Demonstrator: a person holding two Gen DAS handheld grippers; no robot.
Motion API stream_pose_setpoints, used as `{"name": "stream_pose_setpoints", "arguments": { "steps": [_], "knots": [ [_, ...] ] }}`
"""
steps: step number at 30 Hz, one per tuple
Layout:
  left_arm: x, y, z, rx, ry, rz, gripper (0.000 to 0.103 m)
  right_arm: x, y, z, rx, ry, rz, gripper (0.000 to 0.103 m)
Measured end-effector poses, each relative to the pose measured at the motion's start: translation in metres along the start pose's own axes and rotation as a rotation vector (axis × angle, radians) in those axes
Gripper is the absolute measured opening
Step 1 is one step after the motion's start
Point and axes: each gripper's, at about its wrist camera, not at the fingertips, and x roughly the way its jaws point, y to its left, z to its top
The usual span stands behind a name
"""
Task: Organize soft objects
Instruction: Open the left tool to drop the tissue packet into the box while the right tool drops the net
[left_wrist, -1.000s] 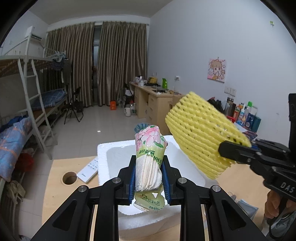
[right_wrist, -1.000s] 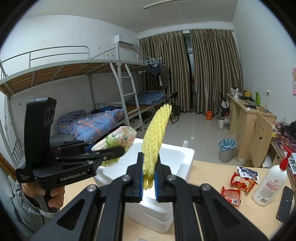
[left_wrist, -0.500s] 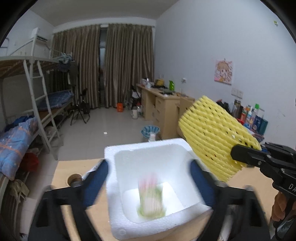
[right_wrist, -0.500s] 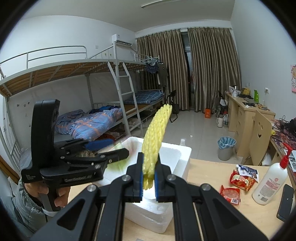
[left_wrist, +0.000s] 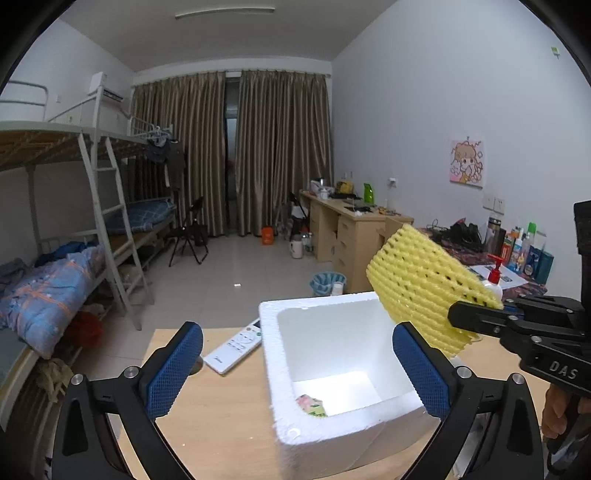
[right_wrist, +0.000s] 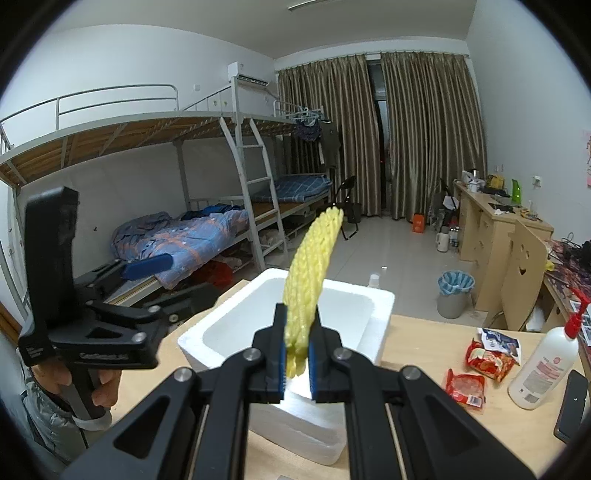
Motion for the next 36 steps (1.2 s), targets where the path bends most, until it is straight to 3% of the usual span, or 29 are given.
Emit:
{"name": "stream_pose_setpoints", "arguments": {
  "steps": [14,18,32,36],
  "knots": [
    [-0.003,0.013,-0.01,-0.013,0.012,-0.003,0.103,0.027,0.004,0.002,0.001,0.044,0.004,0.014],
    [-0.003,0.014,-0.012,-0.022,0.011,0.004,0.103,0.032,0.001,0.0,0.027,0.048,0.008,0.06],
    [-0.016,0.009,-0.011,-0.019,0.0,0.014,0.103,0.011,0.002,-0.001,0.031,0.027,0.0,0.061],
    [-0.028,-0.001,-0.01,-0.011,-0.003,0.011,0.103,-0.004,0.003,-0.003,0.037,0.009,-0.01,0.066]
  ]
}}
